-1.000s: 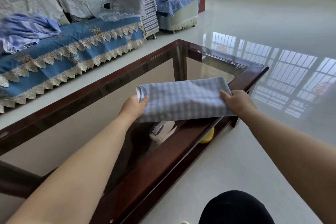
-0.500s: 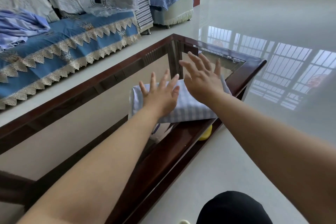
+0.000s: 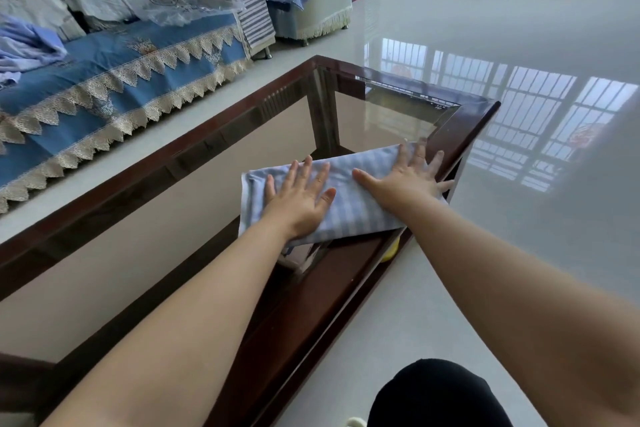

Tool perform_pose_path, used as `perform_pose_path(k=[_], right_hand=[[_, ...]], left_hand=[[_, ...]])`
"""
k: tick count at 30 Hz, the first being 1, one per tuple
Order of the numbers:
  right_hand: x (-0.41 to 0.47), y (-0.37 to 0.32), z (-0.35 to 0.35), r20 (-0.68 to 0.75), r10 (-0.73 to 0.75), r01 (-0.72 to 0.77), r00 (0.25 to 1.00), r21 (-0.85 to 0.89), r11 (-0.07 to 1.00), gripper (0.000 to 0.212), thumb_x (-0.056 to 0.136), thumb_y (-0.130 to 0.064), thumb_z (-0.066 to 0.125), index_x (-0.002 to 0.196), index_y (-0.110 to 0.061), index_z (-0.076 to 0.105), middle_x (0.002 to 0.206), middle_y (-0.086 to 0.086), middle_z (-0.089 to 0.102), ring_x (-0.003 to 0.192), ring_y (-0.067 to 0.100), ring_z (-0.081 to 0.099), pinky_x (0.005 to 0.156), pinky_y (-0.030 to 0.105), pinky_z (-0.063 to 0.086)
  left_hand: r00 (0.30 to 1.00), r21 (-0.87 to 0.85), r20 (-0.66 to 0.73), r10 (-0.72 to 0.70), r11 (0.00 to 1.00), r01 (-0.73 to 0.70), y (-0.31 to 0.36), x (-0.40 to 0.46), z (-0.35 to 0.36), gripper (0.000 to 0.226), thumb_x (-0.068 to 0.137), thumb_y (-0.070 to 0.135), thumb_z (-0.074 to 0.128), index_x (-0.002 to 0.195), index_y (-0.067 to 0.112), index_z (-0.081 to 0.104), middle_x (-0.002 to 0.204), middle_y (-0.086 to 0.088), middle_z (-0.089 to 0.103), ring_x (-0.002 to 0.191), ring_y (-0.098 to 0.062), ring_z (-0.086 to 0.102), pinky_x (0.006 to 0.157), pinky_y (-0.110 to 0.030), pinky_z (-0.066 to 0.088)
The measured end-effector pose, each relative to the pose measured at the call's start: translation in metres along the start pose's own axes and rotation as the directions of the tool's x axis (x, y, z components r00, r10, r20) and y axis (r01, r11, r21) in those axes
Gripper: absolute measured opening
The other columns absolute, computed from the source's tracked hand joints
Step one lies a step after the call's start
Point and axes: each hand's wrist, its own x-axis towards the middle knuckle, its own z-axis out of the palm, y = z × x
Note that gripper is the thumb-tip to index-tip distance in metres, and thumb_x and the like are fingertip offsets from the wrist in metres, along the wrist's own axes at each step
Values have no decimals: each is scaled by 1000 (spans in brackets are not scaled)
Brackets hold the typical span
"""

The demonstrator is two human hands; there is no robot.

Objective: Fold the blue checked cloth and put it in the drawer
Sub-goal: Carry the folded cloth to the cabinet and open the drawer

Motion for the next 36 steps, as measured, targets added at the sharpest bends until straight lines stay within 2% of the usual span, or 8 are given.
perform_pose_path(k=[4, 6, 8, 14, 21, 25, 29, 36], right_hand=[[12, 16, -28, 190, 322, -369, 928, 336, 867, 136, 61, -82, 59, 148, -14, -19, 159, 15, 1, 139, 42, 25, 108, 52, 30], [11, 30, -33, 281, 311, -403, 908, 386, 830, 127, 62, -77, 63, 150, -5, 6, 153, 15, 28, 134, 39, 37, 105, 45, 35], [1, 44, -30, 283, 251, -355, 926, 425, 833, 105, 67, -73, 64, 140, -4, 35, 138, 12, 48, 123, 34, 49, 93, 38, 42], [-53, 92, -17, 130, 156, -202, 979, 707, 677, 58, 73, -62, 66, 107, -15, 62, 88, -4, 65, 81, 18, 63, 73, 32, 48], [-137, 152, -68, -163, 84, 94, 983, 842, 531, 19, 79, -43, 70, 83, -26, 65, 83, -11, 69, 79, 9, 67, 72, 29, 54], [-179, 201, -137, -269, 10, 210, 963, 774, 598, 11, 80, -39, 70, 79, -30, 64, 81, -14, 68, 75, 4, 66, 73, 27, 56], [-227, 274, -188, -374, -25, 275, 927, 635, 722, 20, 79, -45, 69, 88, -28, 67, 87, -6, 71, 80, 13, 69, 78, 40, 58], [-283, 404, -217, -492, 141, 126, 859, 470, 874, 25, 81, -52, 65, 74, -29, 60, 71, -8, 64, 69, 16, 62, 67, 33, 49]], left_hand=[[1000, -10, 2, 7, 1000, -7, 0, 1, 2, 56, 96, 58, 6, 146, 44, -13, 158, 9, -21, 145, -16, -21, 113, -55, -15], [1000, -4, 13, 24, 1000, -24, 4, -3, 1, 56, 96, 57, 6, 147, 43, -11, 158, 9, -19, 145, -15, -20, 113, -54, -15], [998, -1, 24, 51, 999, -51, 6, -11, 0, 55, 97, 56, 8, 148, 42, -9, 159, 9, -16, 146, -14, -17, 113, -53, -15], [994, 15, -38, 105, 994, -104, 25, -46, 0, 80, 80, 75, 8, 150, 37, 5, 160, 11, 8, 147, -14, 7, 116, -52, 4], [949, -83, -100, 299, 948, -308, 112, -74, -48, 117, 55, 87, 42, 151, 29, 10, 152, 5, 30, 141, -18, 25, 116, -42, 15], [862, -702, 64, 503, 637, -319, 198, -84, -89, 80, 72, 34, 81, 141, 31, 39, 101, 27, 69, 99, 0, 65, 79, -12, 50], [717, -769, 259, 647, 587, -252, 282, -98, -95, 46, 72, 31, 78, 114, 26, 62, 108, 0, 72, 103, -24, 67, 82, -33, 55], [560, -685, 391, 731, 637, -353, 417, -123, -52, 45, 66, 26, 84, 106, 15, 69, 102, -3, 74, 96, -21, 70, 86, -37, 56]])
